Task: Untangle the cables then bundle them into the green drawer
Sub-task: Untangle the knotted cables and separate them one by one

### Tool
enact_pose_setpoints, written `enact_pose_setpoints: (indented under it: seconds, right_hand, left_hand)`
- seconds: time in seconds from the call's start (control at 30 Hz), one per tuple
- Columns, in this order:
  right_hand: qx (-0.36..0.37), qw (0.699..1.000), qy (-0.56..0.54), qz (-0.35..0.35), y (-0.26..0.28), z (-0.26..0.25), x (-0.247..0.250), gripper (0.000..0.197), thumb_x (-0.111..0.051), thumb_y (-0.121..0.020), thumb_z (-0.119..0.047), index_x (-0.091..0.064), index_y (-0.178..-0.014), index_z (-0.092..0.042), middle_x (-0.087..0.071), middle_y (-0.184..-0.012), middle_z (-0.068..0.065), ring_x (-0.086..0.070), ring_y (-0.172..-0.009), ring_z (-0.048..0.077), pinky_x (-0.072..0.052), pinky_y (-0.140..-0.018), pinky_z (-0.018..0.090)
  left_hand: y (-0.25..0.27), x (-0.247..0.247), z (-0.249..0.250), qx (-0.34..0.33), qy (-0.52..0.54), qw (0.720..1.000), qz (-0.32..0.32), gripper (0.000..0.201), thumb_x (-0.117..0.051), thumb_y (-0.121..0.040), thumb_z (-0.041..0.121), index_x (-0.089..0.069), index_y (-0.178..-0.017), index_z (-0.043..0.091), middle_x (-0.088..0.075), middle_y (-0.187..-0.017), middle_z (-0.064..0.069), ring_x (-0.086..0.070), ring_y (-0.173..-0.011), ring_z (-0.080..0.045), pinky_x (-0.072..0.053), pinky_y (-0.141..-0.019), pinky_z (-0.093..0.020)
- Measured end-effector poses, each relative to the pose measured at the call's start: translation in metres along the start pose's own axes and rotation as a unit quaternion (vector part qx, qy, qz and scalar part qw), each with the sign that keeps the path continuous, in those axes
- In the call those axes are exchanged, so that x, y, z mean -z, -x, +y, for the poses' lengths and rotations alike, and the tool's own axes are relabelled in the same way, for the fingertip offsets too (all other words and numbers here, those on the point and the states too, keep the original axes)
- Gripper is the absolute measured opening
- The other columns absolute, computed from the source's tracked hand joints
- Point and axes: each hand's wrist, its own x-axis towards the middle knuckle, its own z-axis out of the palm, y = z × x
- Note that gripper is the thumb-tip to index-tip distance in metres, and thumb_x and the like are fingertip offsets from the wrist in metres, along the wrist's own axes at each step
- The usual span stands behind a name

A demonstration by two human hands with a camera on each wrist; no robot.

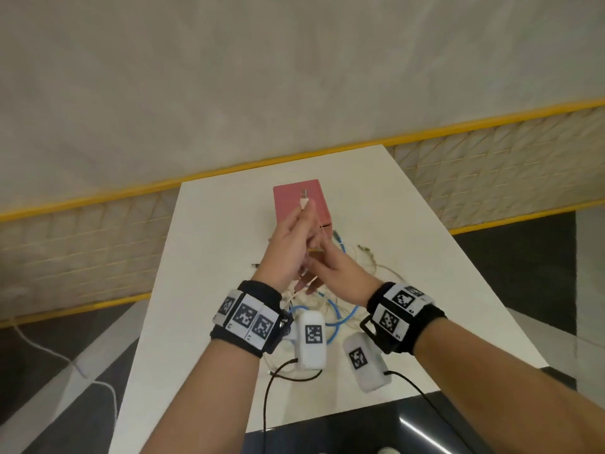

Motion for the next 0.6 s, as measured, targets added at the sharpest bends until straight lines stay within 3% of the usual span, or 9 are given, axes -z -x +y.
enact_pose_setpoints:
  seconds: [0.13, 0.2, 0.3, 0.33, 0.37, 0.4, 0.43, 0.5, 0.6]
  right_hand:
    - [-0.022, 0.992, 0.109, -0.059, 0.002, 0.023, -0.004, 0.027, -0.033, -0.104, -0.023, -0.051, -0.086, -0.013, -0.052, -0.075, 0.004, -0.068, -0.069, 0.019, -0.054, -0.062, 0.041]
    - [-0.047, 0.987, 0.129, -0.078, 0.007, 0.037, 0.000, 0.029, -0.031, -0.103, -0.026, -0.045, -0.080, -0.015, -0.050, -0.074, 0.004, -0.070, -0.070, 0.024, -0.052, -0.054, 0.037]
    - [-0.084, 0.989, 0.111, -0.058, 0.009, 0.042, 0.006, 0.032, -0.032, -0.103, -0.032, -0.043, -0.077, -0.016, -0.046, -0.070, 0.009, -0.072, -0.071, 0.034, -0.048, -0.044, 0.029]
    - [-0.088, 0.989, 0.104, -0.048, 0.007, 0.038, 0.008, 0.032, -0.033, -0.103, -0.033, -0.043, -0.077, -0.018, -0.045, -0.070, 0.010, -0.071, -0.069, 0.036, -0.048, -0.041, 0.027]
    - [-0.084, 0.990, 0.103, -0.036, 0.005, 0.032, 0.009, 0.031, -0.034, -0.102, -0.033, -0.045, -0.076, -0.021, -0.043, -0.070, 0.007, -0.071, -0.065, 0.037, -0.047, -0.040, 0.027]
    - [-0.072, 0.991, 0.110, -0.025, 0.002, 0.024, 0.010, 0.031, -0.036, -0.102, -0.033, -0.047, -0.075, -0.025, -0.042, -0.069, 0.003, -0.070, -0.061, 0.037, -0.047, -0.039, 0.027]
    - [-0.053, 0.991, 0.121, -0.015, -0.001, 0.016, 0.011, 0.030, -0.037, -0.102, -0.033, -0.050, -0.076, -0.028, -0.042, -0.068, -0.001, -0.069, -0.056, 0.036, -0.047, -0.039, 0.028]
    - [-0.019, 0.991, 0.135, -0.006, -0.007, 0.003, 0.013, 0.027, -0.038, -0.101, -0.033, -0.056, -0.081, -0.032, -0.046, -0.068, -0.002, -0.066, -0.049, 0.034, -0.047, -0.039, 0.030]
    - [-0.001, 0.994, 0.112, -0.008, -0.012, -0.006, 0.019, 0.028, -0.036, -0.102, -0.030, -0.054, -0.081, -0.027, -0.049, -0.073, -0.001, -0.064, -0.047, 0.033, -0.047, -0.038, 0.029]
  left_hand:
    - [0.007, 0.028, 0.030, -0.055, 0.098, 0.991, 0.067, 0.041, -0.044, -0.104, 0.029, -0.049, -0.064, 0.019, -0.030, -0.050, 0.009, -0.021, -0.045, -0.009, -0.021, -0.046, -0.021]
    - [0.013, 0.046, 0.043, -0.075, 0.122, 0.984, 0.105, 0.036, -0.047, -0.102, 0.026, -0.056, -0.070, 0.016, -0.030, -0.045, 0.013, -0.018, -0.040, -0.007, -0.018, -0.041, -0.021]
    - [0.024, 0.060, 0.050, -0.097, -0.031, 0.992, 0.079, 0.023, -0.048, -0.103, 0.022, -0.071, -0.099, 0.017, -0.032, -0.041, 0.006, -0.021, -0.039, -0.013, -0.032, -0.041, -0.031]
    - [0.027, 0.059, 0.045, -0.085, -0.118, 0.988, 0.052, 0.025, -0.047, -0.103, 0.023, -0.070, -0.112, 0.019, -0.057, -0.060, -0.008, -0.022, -0.057, -0.033, -0.042, -0.048, -0.029]
    - [0.029, 0.056, 0.035, -0.061, -0.206, 0.976, 0.019, 0.028, -0.045, -0.103, 0.028, -0.066, -0.122, 0.022, -0.033, -0.090, 0.021, -0.041, -0.064, 0.015, -0.040, -0.050, -0.021]
    - [0.030, 0.051, 0.023, -0.018, -0.283, 0.959, -0.020, 0.032, -0.043, -0.103, 0.035, -0.061, -0.128, 0.025, -0.034, -0.051, 0.015, -0.036, -0.043, 0.003, -0.037, -0.047, -0.019]
    - [0.030, 0.047, 0.011, 0.039, -0.335, 0.939, -0.064, 0.035, -0.040, -0.103, 0.042, -0.057, -0.129, 0.026, -0.058, -0.054, 0.001, -0.042, -0.042, 0.001, -0.036, -0.047, -0.018]
    - [0.032, 0.041, -0.007, 0.128, -0.356, 0.917, -0.128, 0.033, -0.035, -0.103, 0.046, -0.054, -0.115, 0.022, -0.065, -0.061, -0.003, -0.052, -0.042, -0.013, -0.040, -0.050, -0.023]
    - [0.030, 0.042, -0.005, 0.102, -0.277, 0.954, -0.050, 0.033, -0.035, -0.105, 0.040, -0.055, -0.100, 0.016, -0.067, -0.061, -0.003, -0.055, -0.041, -0.022, -0.044, -0.050, -0.023]
